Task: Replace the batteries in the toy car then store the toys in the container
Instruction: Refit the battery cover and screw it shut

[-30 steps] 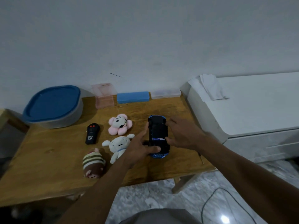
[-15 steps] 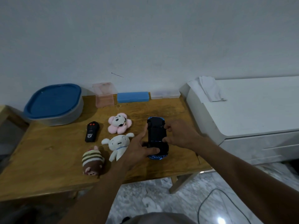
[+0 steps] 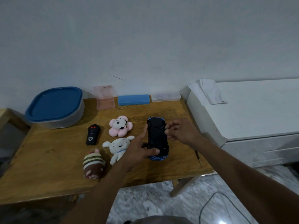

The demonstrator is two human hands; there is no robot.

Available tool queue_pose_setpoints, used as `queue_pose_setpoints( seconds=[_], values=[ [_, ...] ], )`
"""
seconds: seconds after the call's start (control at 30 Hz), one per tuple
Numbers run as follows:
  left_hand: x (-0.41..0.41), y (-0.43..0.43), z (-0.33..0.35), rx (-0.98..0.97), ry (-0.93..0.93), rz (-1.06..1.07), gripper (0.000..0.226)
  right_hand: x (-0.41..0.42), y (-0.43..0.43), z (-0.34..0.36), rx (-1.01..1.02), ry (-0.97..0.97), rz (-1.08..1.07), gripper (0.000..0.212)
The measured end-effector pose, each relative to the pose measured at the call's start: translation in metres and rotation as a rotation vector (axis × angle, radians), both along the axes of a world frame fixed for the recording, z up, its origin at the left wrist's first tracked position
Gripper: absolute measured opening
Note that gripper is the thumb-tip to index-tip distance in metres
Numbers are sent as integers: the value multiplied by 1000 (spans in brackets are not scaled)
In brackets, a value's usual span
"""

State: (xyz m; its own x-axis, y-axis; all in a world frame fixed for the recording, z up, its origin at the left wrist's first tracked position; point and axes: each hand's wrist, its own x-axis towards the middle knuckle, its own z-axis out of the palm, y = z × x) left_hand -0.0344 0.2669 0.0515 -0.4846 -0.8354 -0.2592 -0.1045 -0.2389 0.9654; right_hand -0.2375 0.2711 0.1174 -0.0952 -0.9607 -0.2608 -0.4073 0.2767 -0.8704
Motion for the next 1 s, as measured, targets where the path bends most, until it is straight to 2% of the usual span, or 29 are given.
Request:
queue_pose_setpoints(
  seconds=[0.63, 0.8, 1.0],
  values=[
    [5, -3, 11, -40, 16, 28, 104, 3, -9, 7, 28, -48, 45, 9],
    [4, -1, 9, -65, 1, 37, 105, 7, -9, 7, 7, 57, 38, 8],
    [4, -1, 9, -80, -2, 45, 105, 20, -5, 8, -83, 346, 12, 12]
  ],
)
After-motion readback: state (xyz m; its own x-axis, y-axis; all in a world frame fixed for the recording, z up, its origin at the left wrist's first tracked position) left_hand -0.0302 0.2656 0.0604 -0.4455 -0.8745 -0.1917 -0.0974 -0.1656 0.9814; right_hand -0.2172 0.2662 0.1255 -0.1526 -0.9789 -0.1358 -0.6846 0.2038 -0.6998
